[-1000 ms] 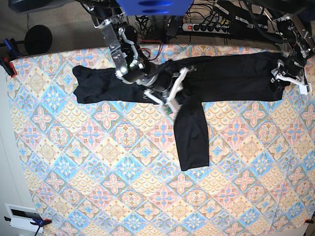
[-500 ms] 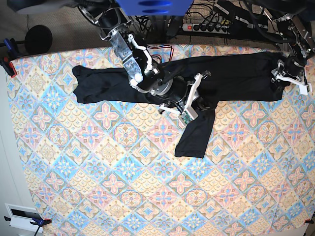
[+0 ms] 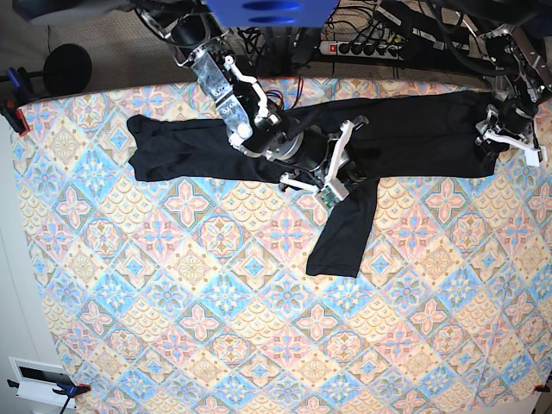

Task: Layout the t-shirt on the table in an organized manner, then fold the t-shirt properly
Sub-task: 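Lay the sleeve flat across the shirt strip with the right gripper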

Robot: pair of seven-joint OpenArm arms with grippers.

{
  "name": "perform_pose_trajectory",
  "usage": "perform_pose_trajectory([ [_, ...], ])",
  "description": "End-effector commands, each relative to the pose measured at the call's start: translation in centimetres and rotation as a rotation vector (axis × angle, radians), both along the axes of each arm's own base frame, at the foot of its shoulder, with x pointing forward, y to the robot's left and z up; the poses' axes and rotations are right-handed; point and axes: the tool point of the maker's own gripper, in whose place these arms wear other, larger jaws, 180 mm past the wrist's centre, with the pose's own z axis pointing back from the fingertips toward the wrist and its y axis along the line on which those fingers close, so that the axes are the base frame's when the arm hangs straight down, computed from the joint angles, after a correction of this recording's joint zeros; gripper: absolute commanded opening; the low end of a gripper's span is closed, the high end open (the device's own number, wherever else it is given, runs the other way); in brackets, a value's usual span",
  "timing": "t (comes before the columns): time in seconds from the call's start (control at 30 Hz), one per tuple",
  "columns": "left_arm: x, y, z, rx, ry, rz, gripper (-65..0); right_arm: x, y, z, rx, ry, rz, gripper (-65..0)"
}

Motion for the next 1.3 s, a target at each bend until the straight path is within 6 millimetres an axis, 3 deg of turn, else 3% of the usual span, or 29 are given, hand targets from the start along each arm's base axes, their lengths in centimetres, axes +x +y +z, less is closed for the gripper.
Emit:
perform_pose_trajectory([
  [0.0, 0.8, 0.8, 1.4, 0.026, -0.043, -0.003, -30.4, -0.4, 1.7, 2.1, 0.061, -0.041, 0.042, -65.0],
  [0.07, 0.8, 0.8, 1.4, 0.026, -0.043, -0.003, -30.4, -2.2, 3.2, 2.2, 0.063, -0.042, 0.106, -64.2],
  [0.2, 0.8, 0.8, 1.4, 0.026, -0.043, -0.003, -30.4, -4.0, 4.6, 2.4, 0.066, -0.046, 0.17, -55.4],
  [0.4, 0.7, 0.8, 1.4, 0.026, -0.041, -0.003, -30.4, -4.0, 4.5, 2.5, 0.066, -0.049, 0.17, -41.9],
  [0.53, 0.6, 0.8, 1.3, 0.026, -0.038, -0.004, -30.4, -3.4, 4.2, 2.6, 0.074, -0.056, 0.151, -39.4],
  [0.63, 0.6, 0.8, 1.3, 0.026, -0.037, -0.004, -30.4, -0.9, 2.4, 2.1, 0.066, -0.041, 0.061, -39.3],
  [0.77, 0.5, 0.7, 1.2, 0.024, -0.032, -0.004, -30.4, 6.1, -1.0, 2.2, 0.099, -0.047, -0.143, -39.2],
  [0.87, 0.3, 0.4, 0.9, 0.01, -0.009, -0.016, -30.4, 8.9, -4.0, -0.1, 0.095, 0.032, -0.278, -39.1],
  [0.93, 0.3, 0.3, 0.9, 0.006, -0.003, -0.019, -30.4, 11.1, -5.1, 0.0, 0.119, 0.055, -0.318, -39.1],
  [1.13, 0.3, 0.3, 0.9, 0.007, -0.005, -0.019, -30.4, 15.0, -8.1, -5.2, 0.285, 0.437, -0.565, -39.1],
  [1.27, 0.3, 0.3, 0.9, 0.006, -0.003, -0.019, -30.4, 15.1, -8.0, -6.8, 0.291, 0.51, -0.577, -39.1],
])
